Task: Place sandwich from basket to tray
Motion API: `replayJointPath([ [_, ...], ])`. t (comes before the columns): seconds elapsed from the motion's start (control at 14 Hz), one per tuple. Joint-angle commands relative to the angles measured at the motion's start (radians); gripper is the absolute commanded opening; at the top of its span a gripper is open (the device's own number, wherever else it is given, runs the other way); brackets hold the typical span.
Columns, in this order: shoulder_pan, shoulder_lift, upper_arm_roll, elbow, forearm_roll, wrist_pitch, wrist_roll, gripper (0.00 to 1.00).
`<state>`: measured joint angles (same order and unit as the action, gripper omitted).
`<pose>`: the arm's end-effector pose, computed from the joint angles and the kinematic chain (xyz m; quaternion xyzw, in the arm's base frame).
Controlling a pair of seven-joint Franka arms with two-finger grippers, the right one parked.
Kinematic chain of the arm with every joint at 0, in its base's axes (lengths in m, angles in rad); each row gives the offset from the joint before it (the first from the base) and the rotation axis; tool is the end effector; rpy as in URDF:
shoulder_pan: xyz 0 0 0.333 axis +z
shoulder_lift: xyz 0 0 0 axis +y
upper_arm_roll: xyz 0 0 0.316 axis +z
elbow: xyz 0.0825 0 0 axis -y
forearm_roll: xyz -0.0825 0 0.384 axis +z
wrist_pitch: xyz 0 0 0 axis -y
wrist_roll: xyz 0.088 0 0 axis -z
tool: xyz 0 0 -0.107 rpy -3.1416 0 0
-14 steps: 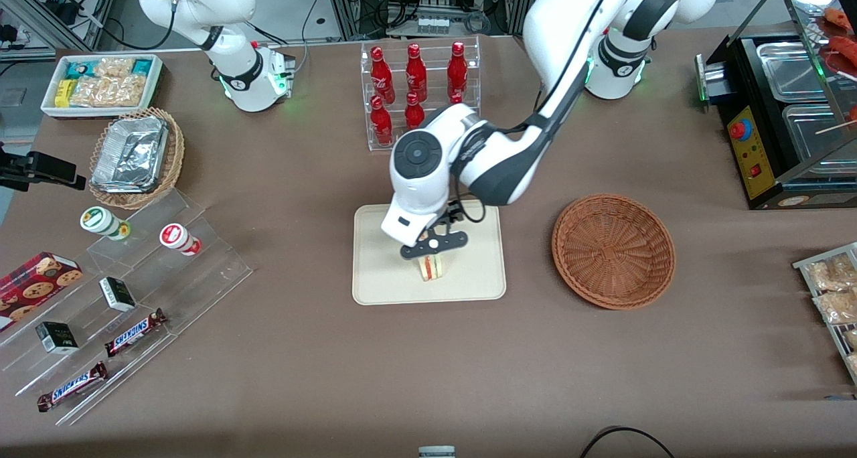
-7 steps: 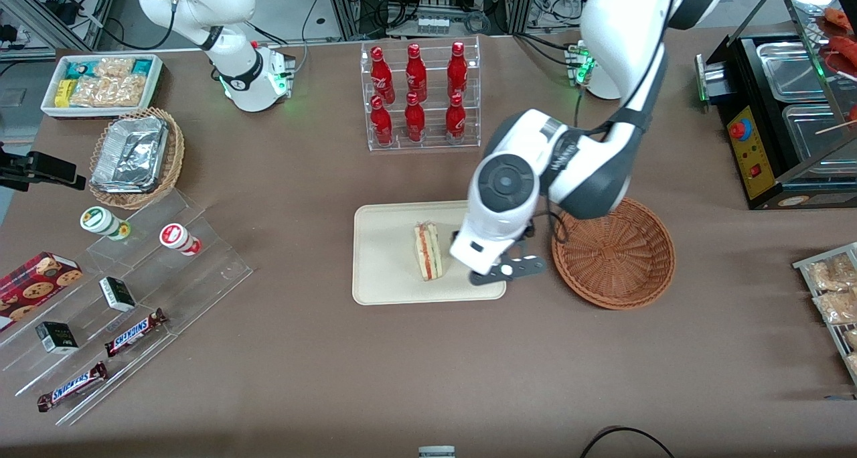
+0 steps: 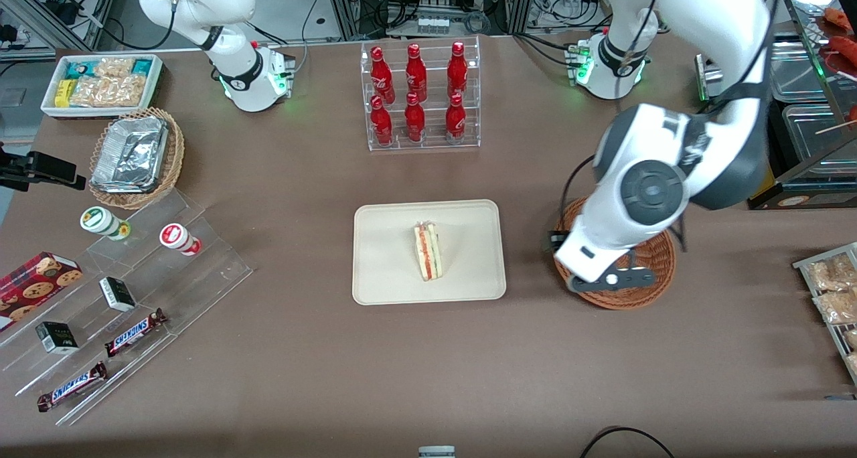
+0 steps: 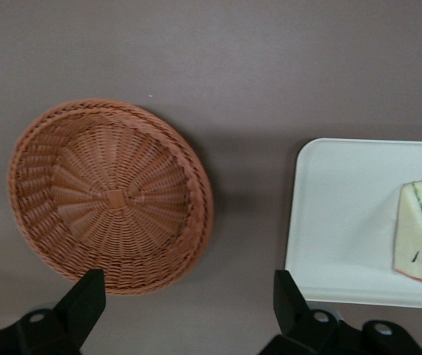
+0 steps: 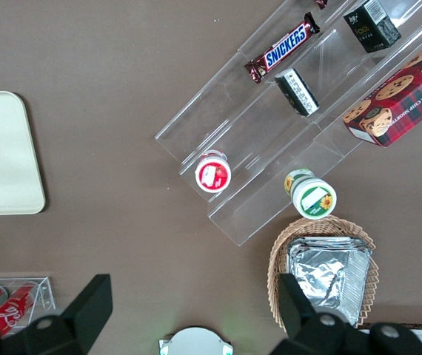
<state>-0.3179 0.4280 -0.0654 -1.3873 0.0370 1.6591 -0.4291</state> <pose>0.6244 -0.2401 0.4544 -0.9967 -0.0217 0.0695 0.0348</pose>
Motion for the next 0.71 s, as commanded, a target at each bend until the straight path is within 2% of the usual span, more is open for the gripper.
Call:
replayJointPath([
  [0.0, 0.054, -0.092, -0.005, -0.104, -0.005, 0.013, 0.107, 1.00],
  [0.36, 0.150, -0.170, -0.007, -0.139, -0.015, -0.021, 0.286, 1.00],
  [0.64, 0.331, -0.219, -0.134, -0.171, -0.022, -0.033, 0.362, 1.00],
])
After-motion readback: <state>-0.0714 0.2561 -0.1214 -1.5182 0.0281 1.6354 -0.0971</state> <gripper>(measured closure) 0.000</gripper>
